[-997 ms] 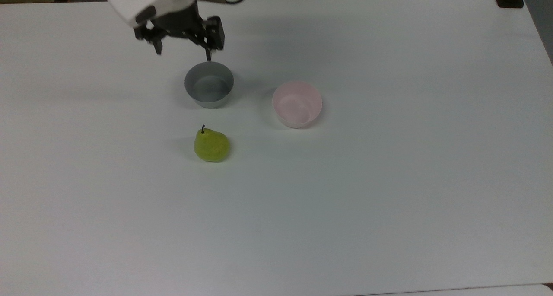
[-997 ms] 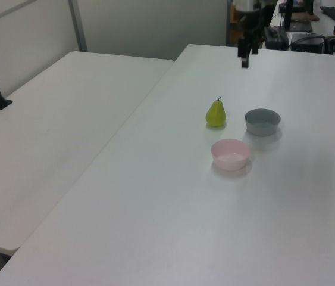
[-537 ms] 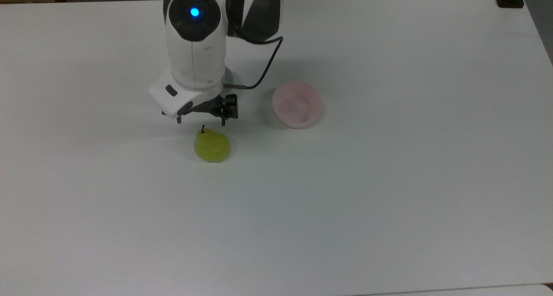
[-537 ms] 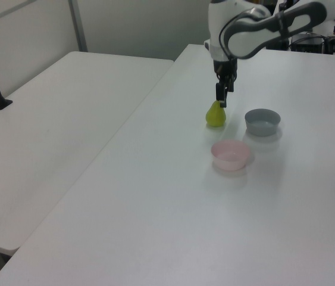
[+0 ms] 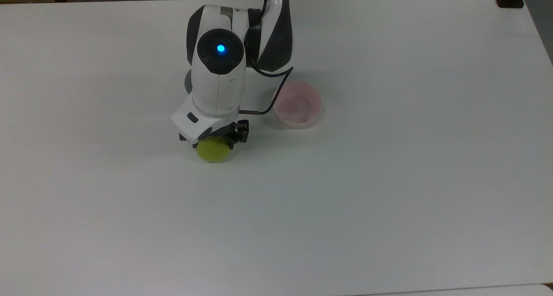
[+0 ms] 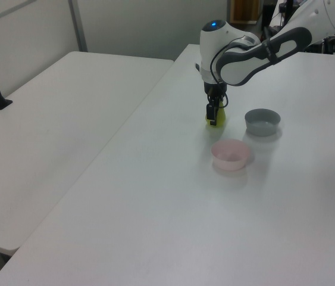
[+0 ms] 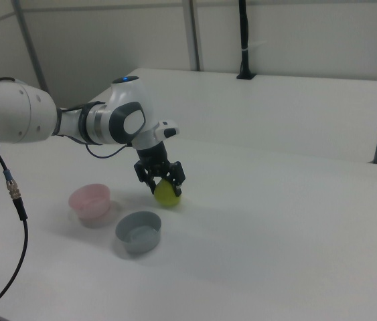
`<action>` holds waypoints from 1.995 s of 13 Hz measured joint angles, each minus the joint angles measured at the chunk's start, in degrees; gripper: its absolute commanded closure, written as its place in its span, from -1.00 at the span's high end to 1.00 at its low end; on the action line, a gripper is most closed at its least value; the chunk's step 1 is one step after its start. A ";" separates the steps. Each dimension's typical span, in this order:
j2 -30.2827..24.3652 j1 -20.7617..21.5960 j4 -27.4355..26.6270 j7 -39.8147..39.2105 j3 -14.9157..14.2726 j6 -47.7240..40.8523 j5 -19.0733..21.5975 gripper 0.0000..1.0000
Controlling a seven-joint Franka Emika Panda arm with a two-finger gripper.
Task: Place the pear in the bowl
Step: 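Close the gripper around the green pear and lift it, then carry the pear over the pink bowl and lower it inside, then open the gripper to release the pear and raise it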
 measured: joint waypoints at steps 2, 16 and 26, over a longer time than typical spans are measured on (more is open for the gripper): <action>0.08 0.01 0.05 0.54 0.00 0.82 0.00 -0.53; -10.33 17.02 -0.04 1.49 0.25 -16.37 0.43 -0.34; -4.82 19.04 -1.74 1.32 0.23 -16.37 0.29 1.00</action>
